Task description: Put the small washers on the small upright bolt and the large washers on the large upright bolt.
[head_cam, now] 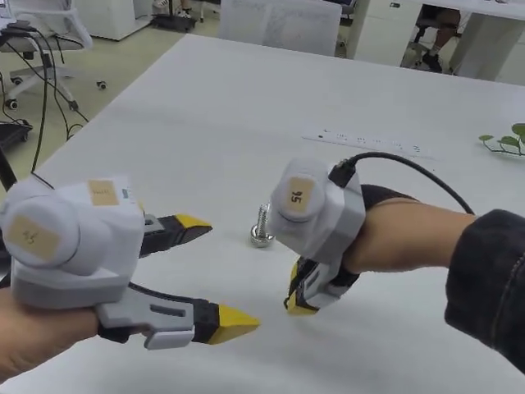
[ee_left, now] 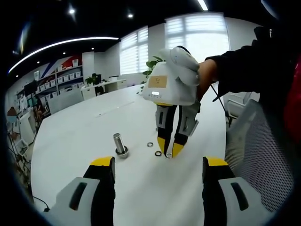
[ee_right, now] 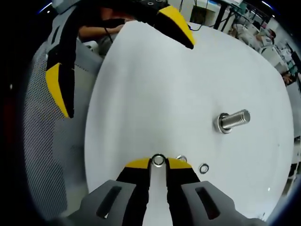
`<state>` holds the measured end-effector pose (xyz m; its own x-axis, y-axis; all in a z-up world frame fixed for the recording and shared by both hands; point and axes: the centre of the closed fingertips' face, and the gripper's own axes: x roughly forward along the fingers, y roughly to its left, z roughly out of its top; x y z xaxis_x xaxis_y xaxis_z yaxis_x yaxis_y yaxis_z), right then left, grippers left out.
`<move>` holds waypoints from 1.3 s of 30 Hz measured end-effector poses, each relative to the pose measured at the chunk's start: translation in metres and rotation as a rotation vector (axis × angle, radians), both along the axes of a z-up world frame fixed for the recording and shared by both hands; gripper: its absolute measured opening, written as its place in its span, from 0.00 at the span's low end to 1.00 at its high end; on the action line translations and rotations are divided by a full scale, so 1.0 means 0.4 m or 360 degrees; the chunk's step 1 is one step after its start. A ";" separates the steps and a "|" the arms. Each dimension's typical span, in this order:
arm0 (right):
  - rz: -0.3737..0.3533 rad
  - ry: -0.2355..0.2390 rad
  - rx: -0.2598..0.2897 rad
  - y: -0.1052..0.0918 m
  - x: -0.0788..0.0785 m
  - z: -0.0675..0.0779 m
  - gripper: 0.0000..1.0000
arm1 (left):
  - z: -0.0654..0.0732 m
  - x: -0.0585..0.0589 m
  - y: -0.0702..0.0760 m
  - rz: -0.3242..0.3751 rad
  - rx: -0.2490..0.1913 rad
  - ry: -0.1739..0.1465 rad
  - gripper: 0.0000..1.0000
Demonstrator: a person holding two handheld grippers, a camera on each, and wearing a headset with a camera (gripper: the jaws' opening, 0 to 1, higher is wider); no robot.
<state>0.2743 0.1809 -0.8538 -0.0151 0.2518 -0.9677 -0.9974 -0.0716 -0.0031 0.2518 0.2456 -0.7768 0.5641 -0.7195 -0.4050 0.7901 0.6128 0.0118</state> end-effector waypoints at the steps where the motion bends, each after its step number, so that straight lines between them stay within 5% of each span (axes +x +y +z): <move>1: -0.0016 -0.0001 0.0001 -0.010 0.004 0.009 0.14 | -0.001 0.001 -0.003 -0.0008 -0.0001 0.0001 0.75; 16: -0.0205 -0.0023 0.0072 -0.110 0.055 0.110 0.14 | -0.008 0.017 -0.042 -0.0133 0.0023 0.0022 0.75; 28: -0.0334 -0.0143 0.0074 -0.208 0.151 0.210 0.14 | -0.015 0.017 -0.062 -0.0201 0.0041 0.0029 0.75; 33: -0.0378 -0.0171 0.0076 -0.225 0.188 0.223 0.14 | -0.019 0.016 -0.063 -0.0208 0.0044 0.0035 0.75; 39: -0.0386 -0.0155 0.0070 -0.222 0.214 0.194 0.13 | -0.018 0.016 -0.060 -0.0199 0.0038 0.0039 0.75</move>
